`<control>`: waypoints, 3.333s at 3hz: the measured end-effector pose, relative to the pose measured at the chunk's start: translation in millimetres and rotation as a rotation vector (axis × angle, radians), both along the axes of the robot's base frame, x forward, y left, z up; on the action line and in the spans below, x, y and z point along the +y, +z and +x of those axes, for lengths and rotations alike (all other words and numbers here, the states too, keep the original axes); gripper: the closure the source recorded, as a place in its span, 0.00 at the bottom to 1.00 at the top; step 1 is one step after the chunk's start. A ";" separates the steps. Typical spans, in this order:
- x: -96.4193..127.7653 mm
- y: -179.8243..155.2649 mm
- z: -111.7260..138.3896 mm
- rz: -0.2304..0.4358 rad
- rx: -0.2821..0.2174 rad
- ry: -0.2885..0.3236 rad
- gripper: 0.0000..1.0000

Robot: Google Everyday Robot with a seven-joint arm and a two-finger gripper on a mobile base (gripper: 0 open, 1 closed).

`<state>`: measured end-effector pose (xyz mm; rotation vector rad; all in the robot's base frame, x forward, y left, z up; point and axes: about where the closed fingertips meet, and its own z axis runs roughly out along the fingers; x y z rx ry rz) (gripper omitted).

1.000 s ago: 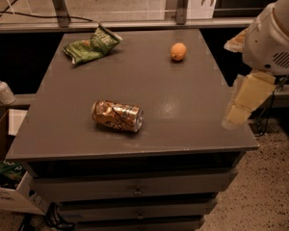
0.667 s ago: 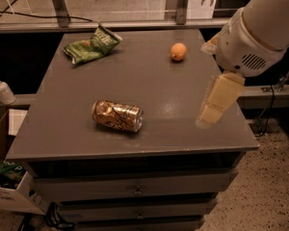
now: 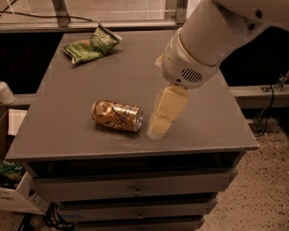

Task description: Move orange can near green jalapeno chip bag

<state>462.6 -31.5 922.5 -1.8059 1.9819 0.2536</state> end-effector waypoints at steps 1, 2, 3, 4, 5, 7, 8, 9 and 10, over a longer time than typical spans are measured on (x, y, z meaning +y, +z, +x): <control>36.7 -16.9 3.3 0.007 0.025 0.025 0.00; 40.2 -17.3 3.3 0.008 0.027 0.026 0.00; 38.6 -15.5 2.4 0.013 0.019 0.043 0.00; 51.3 -22.8 3.5 -0.022 -0.013 0.095 0.00; 72.6 -35.8 11.3 -0.081 -0.053 0.146 0.00; 88.1 -65.4 33.6 -0.212 -0.096 0.138 0.00; 86.7 -74.3 40.8 -0.252 -0.099 0.091 0.00; 85.9 -80.4 43.1 -0.269 -0.094 0.058 0.00; 86.4 -85.9 44.1 -0.278 -0.085 0.028 0.16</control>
Offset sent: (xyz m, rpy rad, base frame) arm 0.0030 0.0330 -0.0151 0.0064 0.0225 0.0227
